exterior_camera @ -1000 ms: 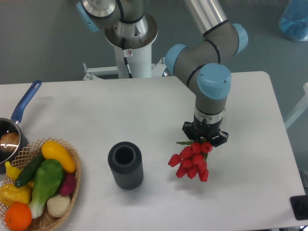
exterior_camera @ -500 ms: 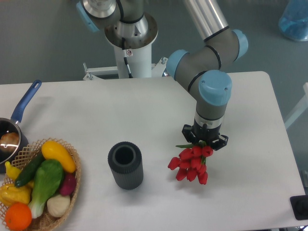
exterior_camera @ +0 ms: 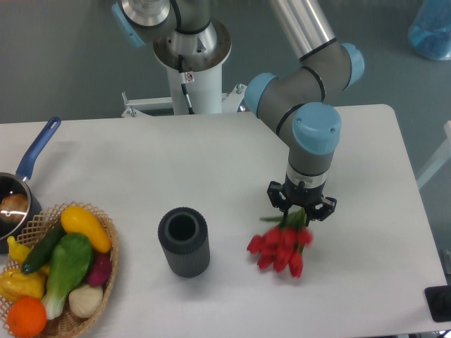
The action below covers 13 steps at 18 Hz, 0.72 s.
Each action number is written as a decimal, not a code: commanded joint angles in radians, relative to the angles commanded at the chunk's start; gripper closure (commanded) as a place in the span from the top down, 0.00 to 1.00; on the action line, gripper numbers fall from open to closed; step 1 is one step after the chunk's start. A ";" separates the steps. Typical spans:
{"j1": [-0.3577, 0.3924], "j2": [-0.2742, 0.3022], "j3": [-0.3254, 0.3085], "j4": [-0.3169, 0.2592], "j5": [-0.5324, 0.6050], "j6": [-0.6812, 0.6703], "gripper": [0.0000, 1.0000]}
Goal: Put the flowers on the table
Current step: 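Lower the tulips onto the table beside the black vase, then open the gripper to release the tulip stems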
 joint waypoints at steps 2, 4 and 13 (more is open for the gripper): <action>0.000 0.000 0.000 0.000 -0.002 0.000 0.73; 0.000 0.000 0.003 0.000 0.000 -0.002 0.78; 0.032 0.061 0.063 0.011 -0.034 -0.060 1.00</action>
